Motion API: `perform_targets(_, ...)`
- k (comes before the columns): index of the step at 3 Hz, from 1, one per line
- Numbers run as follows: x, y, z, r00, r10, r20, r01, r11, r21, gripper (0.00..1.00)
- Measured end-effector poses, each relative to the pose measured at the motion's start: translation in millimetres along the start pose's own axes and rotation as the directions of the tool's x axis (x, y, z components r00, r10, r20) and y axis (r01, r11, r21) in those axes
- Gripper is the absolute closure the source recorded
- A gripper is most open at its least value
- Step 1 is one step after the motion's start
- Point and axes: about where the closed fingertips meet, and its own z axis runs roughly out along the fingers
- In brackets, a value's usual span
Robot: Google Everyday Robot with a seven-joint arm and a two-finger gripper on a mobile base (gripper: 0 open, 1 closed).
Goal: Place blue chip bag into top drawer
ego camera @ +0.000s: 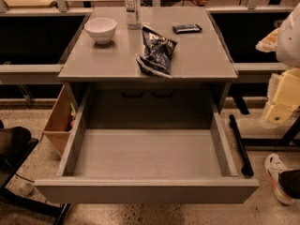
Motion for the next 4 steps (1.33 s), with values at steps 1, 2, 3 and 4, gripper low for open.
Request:
perform_targets(1,0,0,0,1.000,0.000,0.000,0.000,1.0000,0.000,0.00)
perform_targets(2,-25,-25,19,0.998,-0.031,0.054,0.031,0.9995,0.003,0.00)
perform_targets(3,-67,-72,60,0.993,-0.059,0.098,0.057,0.9981,0.021,0.00)
perform_targets(4,-100,-118,99,0.992,-0.059,0.113,0.053,0.9973,0.051,0.00)
